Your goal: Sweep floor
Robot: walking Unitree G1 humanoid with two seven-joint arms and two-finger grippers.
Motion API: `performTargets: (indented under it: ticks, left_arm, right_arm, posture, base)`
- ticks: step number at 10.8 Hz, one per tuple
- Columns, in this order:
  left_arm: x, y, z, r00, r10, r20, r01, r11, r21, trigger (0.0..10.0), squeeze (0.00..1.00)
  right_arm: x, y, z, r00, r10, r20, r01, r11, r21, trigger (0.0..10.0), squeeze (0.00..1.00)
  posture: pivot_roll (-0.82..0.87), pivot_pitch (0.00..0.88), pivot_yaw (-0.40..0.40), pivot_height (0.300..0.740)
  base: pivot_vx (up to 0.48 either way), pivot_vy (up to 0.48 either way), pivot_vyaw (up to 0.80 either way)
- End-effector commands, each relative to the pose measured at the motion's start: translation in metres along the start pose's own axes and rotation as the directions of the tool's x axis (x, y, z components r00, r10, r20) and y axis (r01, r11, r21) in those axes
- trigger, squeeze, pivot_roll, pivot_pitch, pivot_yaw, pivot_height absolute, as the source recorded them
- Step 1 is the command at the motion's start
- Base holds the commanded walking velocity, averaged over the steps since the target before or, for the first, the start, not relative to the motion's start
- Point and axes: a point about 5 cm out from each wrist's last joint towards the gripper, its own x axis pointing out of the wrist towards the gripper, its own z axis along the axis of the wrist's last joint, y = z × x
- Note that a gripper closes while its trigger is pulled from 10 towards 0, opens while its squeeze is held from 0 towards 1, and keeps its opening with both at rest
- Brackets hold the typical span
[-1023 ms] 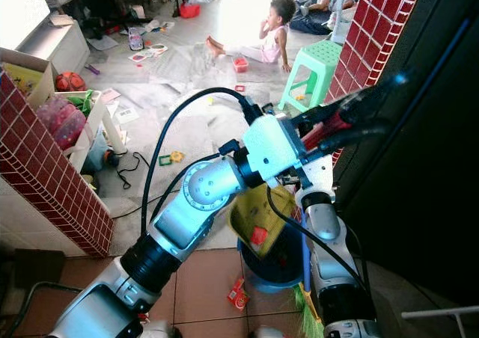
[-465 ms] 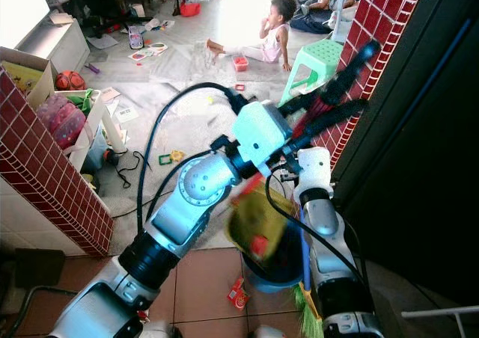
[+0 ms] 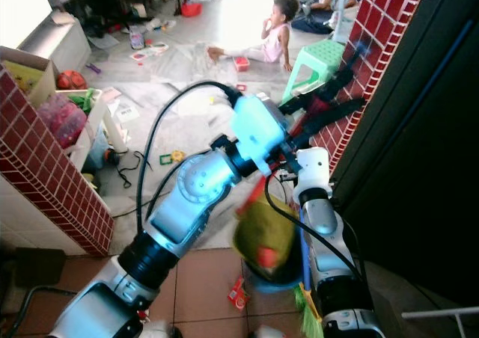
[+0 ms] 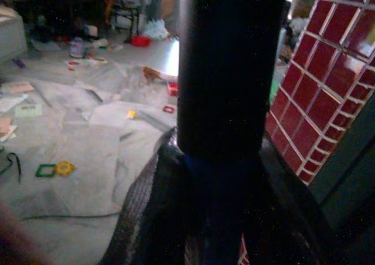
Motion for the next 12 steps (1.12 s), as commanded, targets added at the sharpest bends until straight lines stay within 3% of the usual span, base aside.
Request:
performTargets:
  ticks: [1, 2, 3, 4, 7, 8, 9, 11, 12]
  left_arm:
    - [0.025, -0.015, 0.031, 0.986, -0.056, 0.157, 0.034, 0.990, 0.138, 10.0, 0.00]
    - [0.026, -0.013, 0.031, 0.986, -0.046, 0.163, 0.026, 0.993, 0.119, 10.0, 0.00]
    - [0.025, -0.009, 0.036, 0.982, -0.043, 0.185, 0.003, 0.978, 0.208, 10.0, 0.00]
    - [0.026, 0.000, 0.040, 0.981, 0.022, 0.194, -0.051, 0.988, 0.148, 10.0, 0.00]
    - [0.025, 0.000, 0.039, 0.980, 0.010, 0.198, -0.044, 0.985, 0.168, 10.0, 0.00]
    - [0.024, 0.021, 0.049, 0.969, 0.111, 0.219, -0.147, 0.978, 0.151, 10.0, 0.00]
    - [0.016, 0.052, 0.063, 0.945, 0.223, 0.241, -0.275, 0.939, 0.208, 10.0, 0.00]
    - [-0.012, 0.103, 0.080, 0.880, 0.396, 0.263, -0.466, 0.825, 0.319, 10.0, 0.00]
    - [-0.041, 0.130, 0.078, 0.853, 0.475, 0.217, -0.521, 0.756, 0.395, 10.0, 0.00]
  right_arm:
    - [0.002, -0.001, 0.000, 1.000, -0.004, -0.004, 0.004, 1.000, 0.007, 10.0, 0.00]
    - [0.002, -0.001, -0.001, 1.000, -0.005, -0.004, 0.005, 1.000, 0.006, 10.0, 0.00]
    - [0.002, -0.002, -0.001, 1.000, -0.004, -0.003, 0.004, 1.000, 0.005, 10.0, 0.00]
    - [0.002, -0.001, -0.001, 1.000, -0.001, -0.001, 0.001, 1.000, 0.004, 10.0, 0.00]
    - [0.002, -0.001, 0.000, 1.000, 0.003, 0.002, -0.004, 1.000, 0.002, 10.0, 0.00]
    - [0.003, 0.000, 0.001, 1.000, 0.005, 0.003, -0.005, 1.000, 0.002, 10.0, 0.00]
    - [0.003, 0.000, 0.001, 1.000, 0.006, 0.003, -0.006, 1.000, 0.003, 10.0, 0.00]
    - [0.004, 0.002, 0.001, 1.000, 0.019, -0.004, -0.019, 1.000, 0.004, 10.0, 0.00]
    - [0.006, 0.005, 0.001, 0.999, 0.034, -0.005, -0.034, 0.999, 0.004, 10.0, 0.00]
  posture:
    - [-0.01, 0.000, -0.011, 0.740]
    - [-0.01, 0.000, -0.012, 0.740]
    - [-0.01, 0.000, -0.014, 0.740]
    - [-0.01, 0.000, -0.014, 0.740]
    - [-0.01, 0.000, -0.019, 0.740]
    - [-0.01, 0.000, -0.018, 0.740]
    - [-0.01, 0.000, -0.018, 0.740]
    - [0.01, 0.000, -0.032, 0.740]
    - [0.03, 0.000, -0.045, 0.740]
  base:
    - [0.000, 0.000, 0.00]
    - [0.000, 0.000, 0.00]
    - [0.000, 0.000, 0.00]
    - [0.000, 0.000, 0.00]
    - [0.000, 0.000, 0.00]
    - [0.000, 0.000, 0.00]
    - [0.000, 0.000, 0.00]
    - [0.000, 0.000, 0.00]
    - [0.000, 0.000, 0.00]
